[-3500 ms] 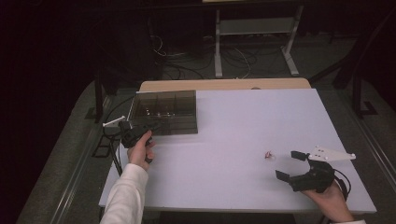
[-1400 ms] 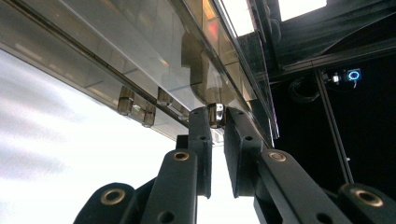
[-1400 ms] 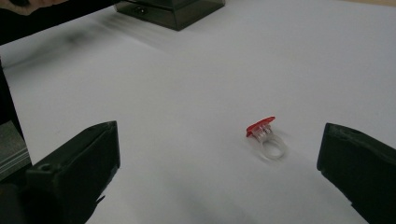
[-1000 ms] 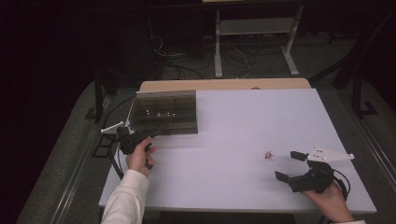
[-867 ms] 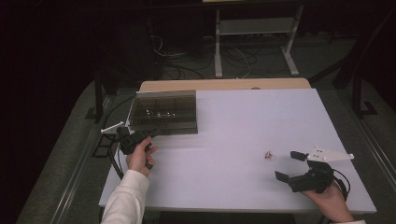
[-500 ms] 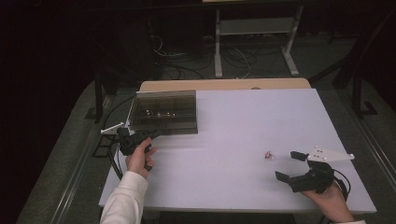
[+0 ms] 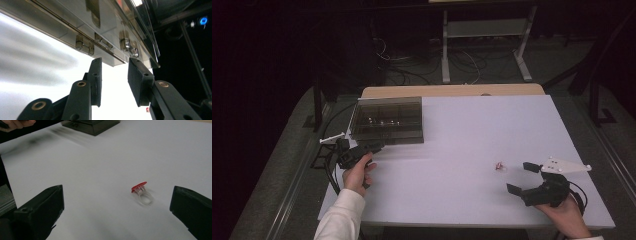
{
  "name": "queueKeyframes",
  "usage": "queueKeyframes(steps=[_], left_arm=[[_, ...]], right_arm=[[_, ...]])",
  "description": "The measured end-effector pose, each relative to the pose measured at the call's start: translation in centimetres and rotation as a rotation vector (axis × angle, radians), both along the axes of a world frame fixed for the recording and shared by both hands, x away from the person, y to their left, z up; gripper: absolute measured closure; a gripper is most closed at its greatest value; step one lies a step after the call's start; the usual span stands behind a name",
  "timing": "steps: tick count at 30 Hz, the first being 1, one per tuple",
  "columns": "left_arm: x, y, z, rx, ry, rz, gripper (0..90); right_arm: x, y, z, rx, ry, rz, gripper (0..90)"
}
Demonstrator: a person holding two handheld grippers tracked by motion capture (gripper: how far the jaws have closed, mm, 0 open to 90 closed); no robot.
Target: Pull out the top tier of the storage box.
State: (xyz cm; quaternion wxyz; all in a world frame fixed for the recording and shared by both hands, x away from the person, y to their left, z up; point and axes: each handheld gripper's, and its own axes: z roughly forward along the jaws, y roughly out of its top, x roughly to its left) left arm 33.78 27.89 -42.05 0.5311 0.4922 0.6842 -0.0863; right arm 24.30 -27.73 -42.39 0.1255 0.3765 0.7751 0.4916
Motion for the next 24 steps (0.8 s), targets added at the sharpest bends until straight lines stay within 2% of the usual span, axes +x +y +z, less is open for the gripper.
queueKeyframes(steps=[8, 12, 15, 18, 24], left_arm=[[-0.6, 0.1, 0.3, 0.126, -0.037, -0.097, 60.5], [-0.8, 0.1, 0.8, 0.187, -0.062, -0.118, 57.5], [-0.9, 0.0, 1.4, 0.261, -0.090, -0.142, 55.1], [-1.0, -0.1, 1.9, 0.288, -0.116, -0.161, 53.7], [-0.9, 0.1, 2.9, 0.314, -0.176, -0.216, 49.4]], right_arm=[[0.0, 0.0, 0.0, 0.002, 0.000, 0.000, 0.0], [0.0, 0.0, 0.0, 0.000, 0.000, 0.003, 0.0], [0.0, 0.0, 0.0, 0.001, 0.000, 0.003, 0.0], [0.0, 0.0, 0.0, 0.001, 0.000, 0.004, 0.0], [0.0, 0.0, 0.0, 0.001, 0.000, 0.006, 0.0]])
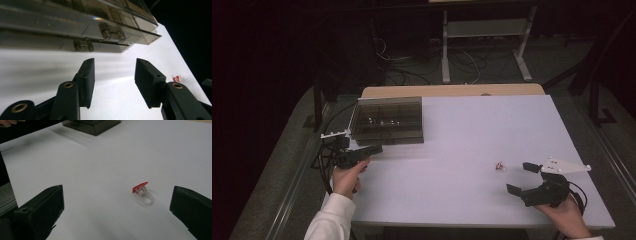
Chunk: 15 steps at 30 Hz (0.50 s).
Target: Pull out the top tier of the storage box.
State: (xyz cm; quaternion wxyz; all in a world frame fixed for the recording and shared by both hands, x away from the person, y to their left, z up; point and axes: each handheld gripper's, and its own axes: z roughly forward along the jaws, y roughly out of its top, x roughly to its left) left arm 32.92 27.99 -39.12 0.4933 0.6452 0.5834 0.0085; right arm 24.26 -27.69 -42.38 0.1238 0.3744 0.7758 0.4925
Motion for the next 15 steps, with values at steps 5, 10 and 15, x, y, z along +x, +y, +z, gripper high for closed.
queueKeyframes(steps=[5, 10, 15], left_arm=[[0.1, 0.0, 0.8, 0.026, -0.041, -0.039, 46.6], [0.3, 0.2, 1.2, 0.036, -0.071, -0.058, 43.8], [0.6, 0.2, 1.9, 0.058, -0.094, -0.080, 39.8]], right_arm=[[0.0, 0.0, 0.0, 0.000, 0.000, 0.000, 0.0], [0.0, 0.0, 0.0, 0.000, 0.000, 0.000, 0.0], [0.0, 0.0, 0.0, 0.001, 0.000, 0.003, 0.0]])
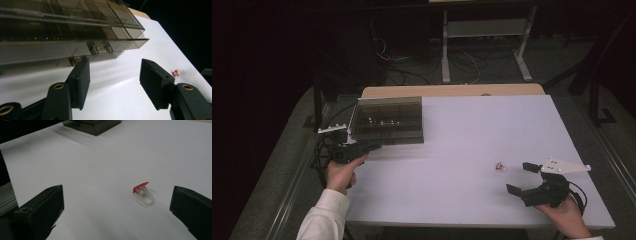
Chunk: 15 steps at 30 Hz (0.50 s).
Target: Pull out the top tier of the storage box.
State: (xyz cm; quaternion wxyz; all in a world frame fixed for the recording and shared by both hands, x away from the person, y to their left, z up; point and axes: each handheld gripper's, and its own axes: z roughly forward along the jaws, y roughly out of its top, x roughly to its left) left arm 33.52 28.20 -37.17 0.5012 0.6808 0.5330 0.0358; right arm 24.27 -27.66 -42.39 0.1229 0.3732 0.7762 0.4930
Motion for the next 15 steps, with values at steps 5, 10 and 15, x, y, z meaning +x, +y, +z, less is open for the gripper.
queueKeyframes(steps=[5, 10, 15], left_arm=[[0.4, -0.2, 1.1, 0.023, -0.006, -0.042, 36.3], [0.9, -0.7, 2.0, 0.068, -0.002, -0.099, 32.6], [1.3, -1.1, 2.6, 0.126, 0.000, -0.133, 31.1]], right_arm=[[0.0, 0.0, 0.0, 0.000, 0.001, -0.001, 0.0], [0.0, 0.0, 0.0, -0.002, 0.001, 0.003, 0.0], [0.0, 0.0, 0.0, -0.002, 0.001, 0.003, 0.0]])
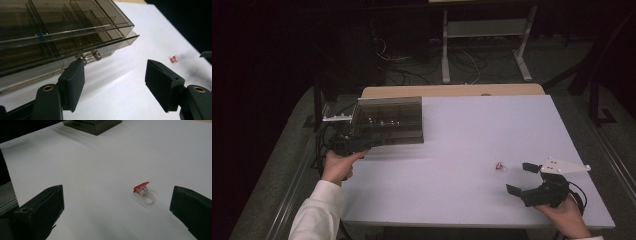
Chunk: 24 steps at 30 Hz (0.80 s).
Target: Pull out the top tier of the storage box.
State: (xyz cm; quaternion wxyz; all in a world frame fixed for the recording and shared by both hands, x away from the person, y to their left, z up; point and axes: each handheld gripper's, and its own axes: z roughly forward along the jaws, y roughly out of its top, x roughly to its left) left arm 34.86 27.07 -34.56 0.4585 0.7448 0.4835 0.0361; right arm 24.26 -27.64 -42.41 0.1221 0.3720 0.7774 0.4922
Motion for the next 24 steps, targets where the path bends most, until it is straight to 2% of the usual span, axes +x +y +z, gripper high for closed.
queueKeyframes(steps=[8, 12, 16, 19, 24], left_arm=[[0.6, 0.1, 0.9, 0.056, -0.040, -0.006, 29.7], [1.0, 0.3, 1.5, 0.059, -0.068, 0.006, 29.7], [1.6, 0.3, 1.9, 0.094, -0.077, -0.012, 29.7], [2.0, 0.2, 2.1, 0.105, -0.085, -0.023, 29.7], [2.7, 0.0, 2.5, 0.157, -0.100, -0.052, 29.7]], right_arm=[[0.0, 0.0, 0.0, 0.000, -0.001, 0.001, 0.0], [0.0, 0.0, 0.0, 0.001, -0.001, 0.002, 0.0], [0.0, 0.0, 0.0, 0.001, -0.001, 0.004, 0.0], [-0.1, 0.0, 0.0, 0.003, -0.001, 0.003, 0.0], [0.0, 0.0, 0.0, 0.002, 0.001, 0.004, 0.0]])
